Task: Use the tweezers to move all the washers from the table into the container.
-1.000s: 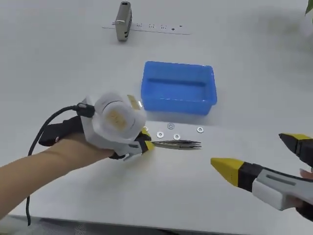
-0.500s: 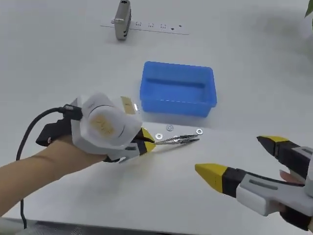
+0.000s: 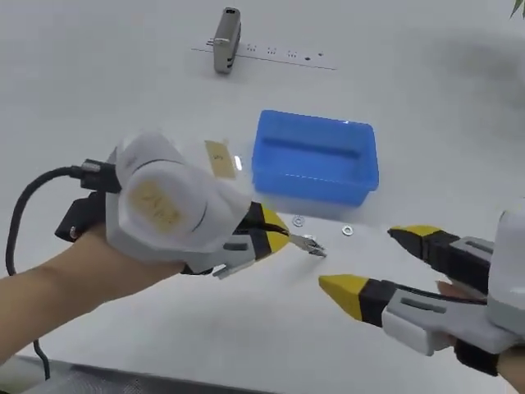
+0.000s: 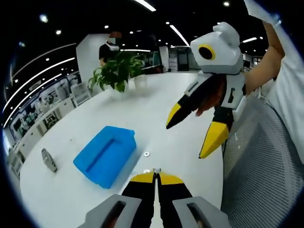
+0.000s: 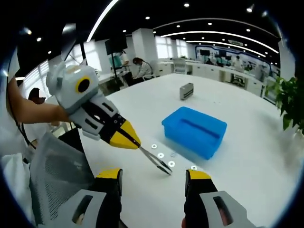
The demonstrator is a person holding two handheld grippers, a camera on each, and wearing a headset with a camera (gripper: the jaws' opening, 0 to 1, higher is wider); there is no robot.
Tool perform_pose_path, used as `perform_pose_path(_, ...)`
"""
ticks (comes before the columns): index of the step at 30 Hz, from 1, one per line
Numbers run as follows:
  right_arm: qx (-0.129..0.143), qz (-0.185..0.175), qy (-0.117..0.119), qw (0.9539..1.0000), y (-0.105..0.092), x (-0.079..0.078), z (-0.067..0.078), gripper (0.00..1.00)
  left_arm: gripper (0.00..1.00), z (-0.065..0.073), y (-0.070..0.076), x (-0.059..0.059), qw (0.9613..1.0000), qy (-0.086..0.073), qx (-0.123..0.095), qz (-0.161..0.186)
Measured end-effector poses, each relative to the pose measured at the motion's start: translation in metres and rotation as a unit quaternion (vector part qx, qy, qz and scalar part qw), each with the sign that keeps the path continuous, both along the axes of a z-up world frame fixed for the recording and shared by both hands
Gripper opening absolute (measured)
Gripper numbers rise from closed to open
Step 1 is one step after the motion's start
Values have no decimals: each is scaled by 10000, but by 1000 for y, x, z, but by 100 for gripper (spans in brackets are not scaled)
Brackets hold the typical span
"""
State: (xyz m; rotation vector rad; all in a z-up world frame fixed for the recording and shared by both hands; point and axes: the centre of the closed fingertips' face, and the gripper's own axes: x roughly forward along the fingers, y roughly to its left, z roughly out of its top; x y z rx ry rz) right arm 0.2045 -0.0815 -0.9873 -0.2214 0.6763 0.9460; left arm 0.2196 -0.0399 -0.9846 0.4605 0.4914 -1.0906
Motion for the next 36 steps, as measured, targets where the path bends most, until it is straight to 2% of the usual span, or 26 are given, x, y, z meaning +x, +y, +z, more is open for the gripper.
perform_pose_path(3, -268, 427, -3, 9987, 5, -2, -14, 39, 0, 5, -5, -6, 9999, -18, -3, -113)
perform_pose_path(6, -368, 849, 59, 9957, 15, -1, -25, 32, 0, 10, -8, -11, 9997, -12, 13, -263)
perform_pose_path(9, -344, 1242, -110, 9916, 28, 1, -24, 27, 0, 13, -11, -14, 9991, 9, 49, -410)
perform_pose_path(13, -322, 1866, -267, 9815, 46, -1, -20, 18, 0, 17, -14, -17, 9982, -21, 92, -587)
perform_pose_path(15, -408, 2147, -386, 9751, 50, -1, -22, 15, 0, 17, -14, -17, 9976, 36, 119, -679)
perform_pose_path(19, -473, 2393, -425, 9689, 55, -1, -25, 4, 0, 17, -15, -20, 9960, 58, 206, -866)
perform_pose_path(20, -466, 2482, -425, 9667, 55, -2, -25, 4, 0, 17, -15, -20, 9957, 43, 225, -902)
perform_pose_path(22, -452, 2520, -404, 9658, 56, -3, -26, 4, 0, 16, -15, -21, 9946, 46, 281, -1003)
perform_pose_path(24, -495, 2607, -434, 9632, 57, -5, -28, 3, 0, 14, -15, -22, 9937, 117, 321, -1070)
perform_pose_path(26, -607, 2658, -556, 9605, 57, -6, -30, 3, 0, 14, -15, -23, 9933, 149, 276, -1113)
perform_pose_path(27, -626, 2666, -630, 9597, 56, -5, -30, 3, 0, 14, -15, -22, 9935, 163, 252, -1097)
perform_pose_path(29, -581, 2537, -590, 9637, 56, -3, -30, 2, 0, 15, -15, -20, 9943, 216, 175, -1030)
perform_pose_path(32, -553, 2391, -596, 9676, 54, 1, -30, 0, 0, 15, -16, -16, 9956, 173, 104, -913)
perform_pose_path(34, -572, 2376, -623, 9677, 54, 2, -30, 0, 0, 11, -16, -13, 9968, 293, 135, -731)
perform_pose_path(36, -572, 2341, -643, 9684, 54, 3, -30, 0, 0, 9, -15, -13, 9970, 295, 144, -694)
